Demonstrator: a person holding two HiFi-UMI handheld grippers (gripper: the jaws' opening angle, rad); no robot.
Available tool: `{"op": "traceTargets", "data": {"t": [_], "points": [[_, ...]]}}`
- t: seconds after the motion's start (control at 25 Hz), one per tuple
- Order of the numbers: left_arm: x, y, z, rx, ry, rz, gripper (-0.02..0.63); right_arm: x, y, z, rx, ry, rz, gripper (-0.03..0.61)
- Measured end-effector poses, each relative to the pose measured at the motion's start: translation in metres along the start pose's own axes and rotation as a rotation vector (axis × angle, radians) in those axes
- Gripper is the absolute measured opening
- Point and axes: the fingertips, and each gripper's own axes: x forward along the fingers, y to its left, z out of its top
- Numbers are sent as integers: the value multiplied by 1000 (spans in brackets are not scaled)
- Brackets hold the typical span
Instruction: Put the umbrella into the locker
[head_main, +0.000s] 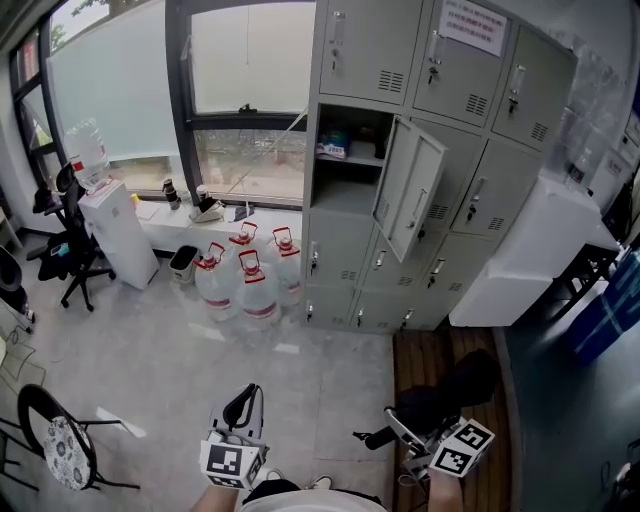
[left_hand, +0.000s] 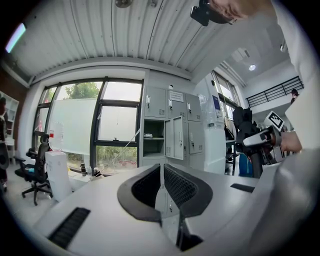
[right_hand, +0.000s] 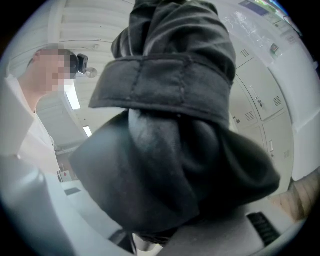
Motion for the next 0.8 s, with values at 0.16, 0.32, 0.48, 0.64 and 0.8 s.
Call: {"op": "traceTargets", "data": {"t": [0.16, 0.32, 0.48, 0.64, 0.8], "points": [[4, -15, -4, 2, 5, 5, 41, -3, -8, 0, -20, 7, 12, 207], [10, -21, -2, 12, 2, 4, 41, 0, -16, 1, -11, -1, 19, 207], [24, -11, -11, 1, 20, 7, 41, 12, -27, -3, 3, 3, 16, 207], [60, 3, -23, -18, 37, -15, 41, 33, -47, -3, 5, 19, -8, 207], [121, 18, -26, -24, 38, -64, 41, 70, -78, 4, 7, 34, -39, 207]]}}
